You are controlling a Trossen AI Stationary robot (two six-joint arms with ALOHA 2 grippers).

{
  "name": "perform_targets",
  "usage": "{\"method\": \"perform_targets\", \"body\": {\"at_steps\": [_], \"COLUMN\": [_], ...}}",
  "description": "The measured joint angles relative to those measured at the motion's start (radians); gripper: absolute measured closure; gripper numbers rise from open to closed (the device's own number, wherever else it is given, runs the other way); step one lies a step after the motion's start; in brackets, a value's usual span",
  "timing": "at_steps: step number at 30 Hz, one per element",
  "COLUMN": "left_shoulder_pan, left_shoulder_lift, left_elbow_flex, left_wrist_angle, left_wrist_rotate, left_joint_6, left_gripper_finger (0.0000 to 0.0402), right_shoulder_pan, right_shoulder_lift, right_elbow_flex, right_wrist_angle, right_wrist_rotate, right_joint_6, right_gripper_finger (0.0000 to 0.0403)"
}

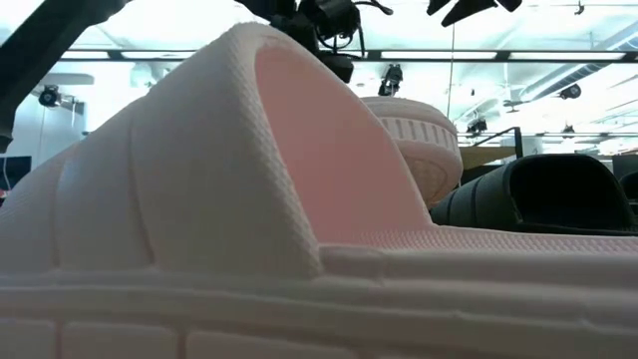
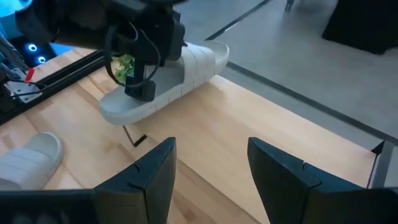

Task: Pick and place slides into the shelf
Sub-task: Put the bottom gray slides on the shelf

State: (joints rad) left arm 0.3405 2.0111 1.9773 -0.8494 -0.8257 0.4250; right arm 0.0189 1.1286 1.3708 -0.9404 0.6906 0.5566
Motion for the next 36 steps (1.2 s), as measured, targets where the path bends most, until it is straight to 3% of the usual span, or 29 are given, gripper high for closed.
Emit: {"method": "perform_targets", "body": {"at_steps": [7, 20, 36], "left_shoulder_pan": [0.0, 0.005, -0.009], "left_shoulder_lift": [0.023, 0.032, 0.032], "left_elbow_flex": [-0.001, -0.003, -0.004], "left_wrist_angle": [-0.011, -0.024, -0.025], "left_wrist_rotate": [-0.001, -0.044, -0.017], "left_joint_6": [0.0, -0.001, -0.047], "left_gripper_finger": [0.0393, 0.0306, 0.0301], "right_shoulder_pan": [0.0, 0.0, 0.0], "right_shoulder_lift": [0.0, 0.0, 0.0], "right_elbow_flex": [0.0, 0.0, 0.0], "right_wrist_angle": [0.0, -0.033, -0.055], "right_wrist_rotate": [0.002, 0.0, -0.009], "right_joint_6": [0.021, 0.02, 0.02], "right_gripper_finger": [0.0211, 0.0211, 0.0211]}}
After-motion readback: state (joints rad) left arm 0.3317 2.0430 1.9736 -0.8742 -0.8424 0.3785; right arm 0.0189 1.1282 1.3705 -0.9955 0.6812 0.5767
